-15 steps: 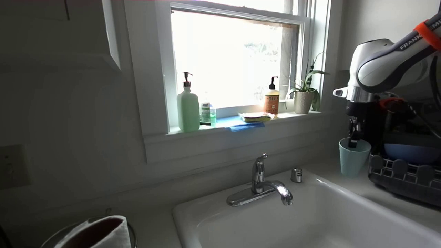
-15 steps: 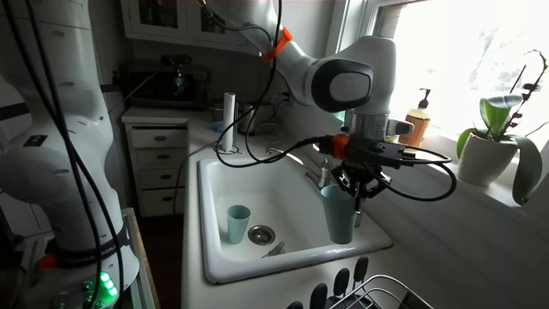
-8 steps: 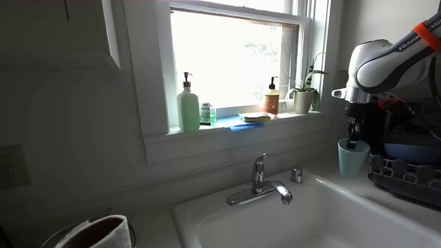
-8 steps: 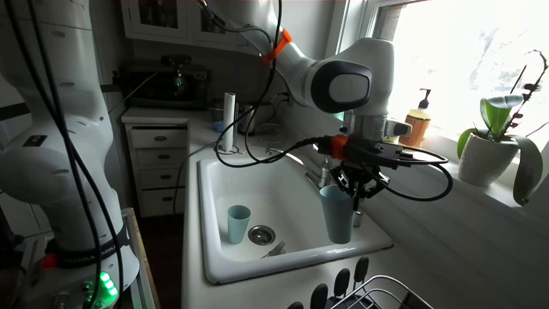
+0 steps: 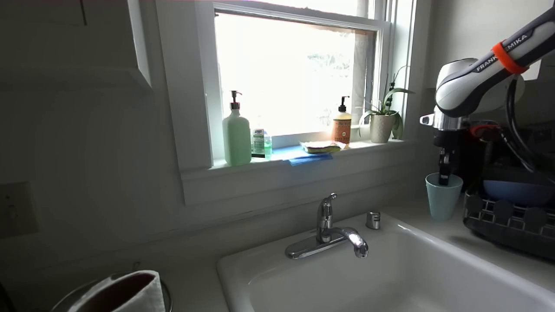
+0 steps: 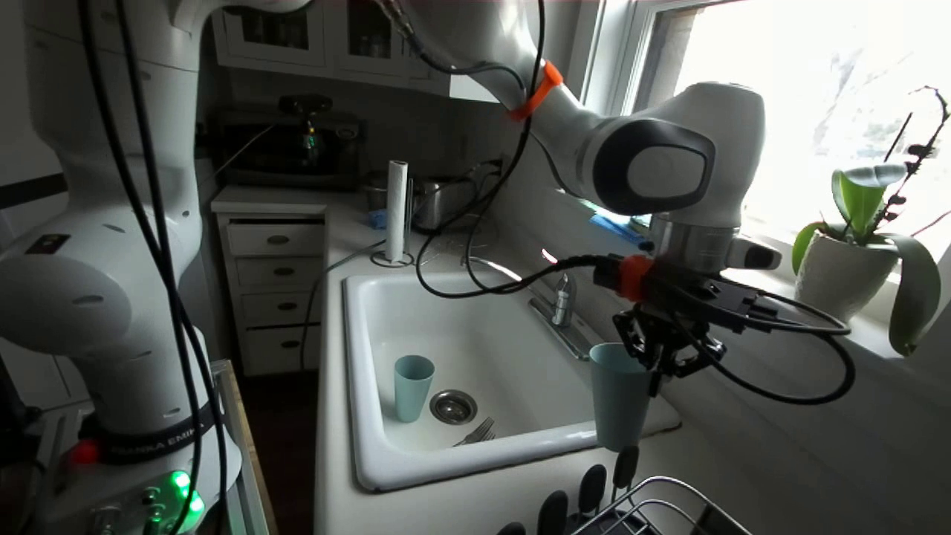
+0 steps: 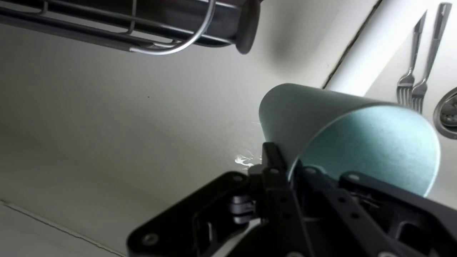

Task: Move the faucet head to the left, pick up the cup on the right and pour its contents into the cup in the sink

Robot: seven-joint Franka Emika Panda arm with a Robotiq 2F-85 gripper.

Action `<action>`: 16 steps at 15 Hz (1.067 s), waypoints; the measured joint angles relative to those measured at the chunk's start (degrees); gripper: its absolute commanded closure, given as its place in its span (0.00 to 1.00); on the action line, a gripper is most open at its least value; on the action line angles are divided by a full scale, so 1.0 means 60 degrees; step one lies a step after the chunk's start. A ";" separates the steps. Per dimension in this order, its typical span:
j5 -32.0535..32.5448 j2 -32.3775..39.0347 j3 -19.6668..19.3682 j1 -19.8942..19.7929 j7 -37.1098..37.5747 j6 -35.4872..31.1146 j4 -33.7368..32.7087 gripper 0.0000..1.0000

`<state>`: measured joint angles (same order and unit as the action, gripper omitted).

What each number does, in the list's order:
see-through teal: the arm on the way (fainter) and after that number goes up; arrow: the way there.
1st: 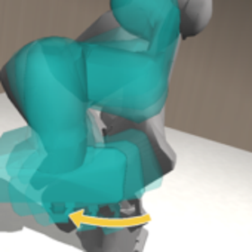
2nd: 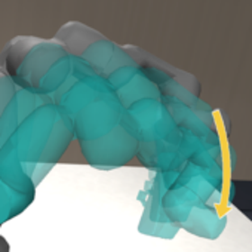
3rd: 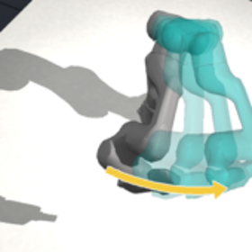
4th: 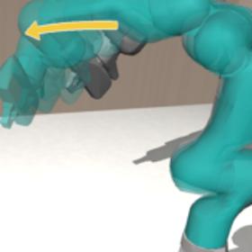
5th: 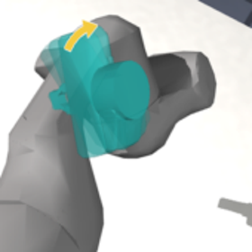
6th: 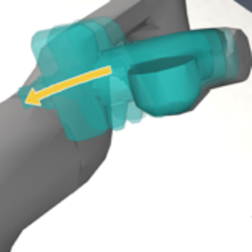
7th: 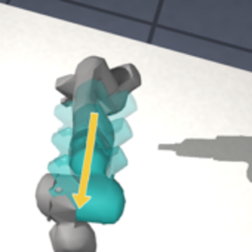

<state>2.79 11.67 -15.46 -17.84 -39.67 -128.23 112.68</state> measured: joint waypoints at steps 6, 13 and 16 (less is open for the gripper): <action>-0.0877 0.1572 0.0235 -0.0704 -0.0282 0.0757 -0.1738 0.99; -0.1458 0.2815 0.0755 -0.1227 -0.0283 0.0908 -0.3044 0.99; -0.1522 0.3148 0.0963 -0.1344 -0.0283 0.0958 -0.3373 0.99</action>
<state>-6.34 30.56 -9.69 -25.91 -41.37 -122.48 92.44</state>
